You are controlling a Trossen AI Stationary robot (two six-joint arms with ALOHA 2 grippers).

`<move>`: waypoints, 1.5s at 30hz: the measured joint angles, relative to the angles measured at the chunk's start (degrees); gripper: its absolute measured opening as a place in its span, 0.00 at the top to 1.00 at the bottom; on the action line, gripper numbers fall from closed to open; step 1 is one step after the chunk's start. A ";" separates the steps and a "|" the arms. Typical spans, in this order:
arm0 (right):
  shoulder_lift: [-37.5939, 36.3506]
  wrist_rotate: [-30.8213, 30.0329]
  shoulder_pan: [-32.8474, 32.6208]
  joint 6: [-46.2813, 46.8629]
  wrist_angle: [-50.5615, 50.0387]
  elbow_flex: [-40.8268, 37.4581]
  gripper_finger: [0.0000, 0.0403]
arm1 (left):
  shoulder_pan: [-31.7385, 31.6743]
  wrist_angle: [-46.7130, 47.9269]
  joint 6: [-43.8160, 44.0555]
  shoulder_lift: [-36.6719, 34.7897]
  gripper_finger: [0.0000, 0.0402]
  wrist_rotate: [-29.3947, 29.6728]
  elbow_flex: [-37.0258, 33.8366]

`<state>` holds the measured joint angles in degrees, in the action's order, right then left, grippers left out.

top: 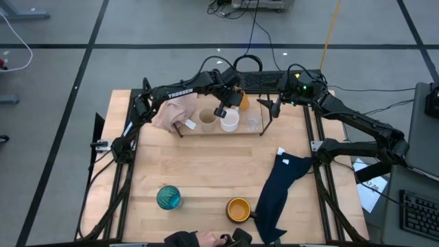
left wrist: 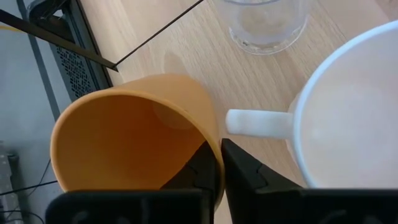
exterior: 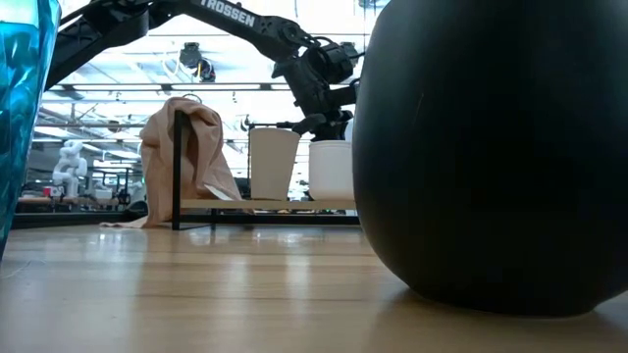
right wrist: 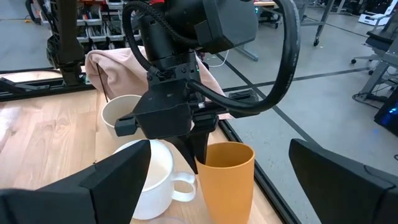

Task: Stack small to large cups/mugs on shelf
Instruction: Put the orange cup on the shelf

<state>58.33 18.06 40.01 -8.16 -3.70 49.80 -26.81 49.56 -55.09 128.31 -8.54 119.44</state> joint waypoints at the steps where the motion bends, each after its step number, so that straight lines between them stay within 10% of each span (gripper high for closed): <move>1: 0.00 0.00 0.00 0.00 0.00 0.00 0.07 | 0.00 0.02 0.00 0.00 0.94 0.02 0.00; 45: 0.00 0.00 0.00 0.59 -0.02 0.00 0.07 | 1.01 0.46 1.47 -0.11 0.85 2.62 4.20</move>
<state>58.33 18.07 40.01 -7.57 -3.73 49.80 -25.80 50.02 -53.62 128.20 -5.91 123.63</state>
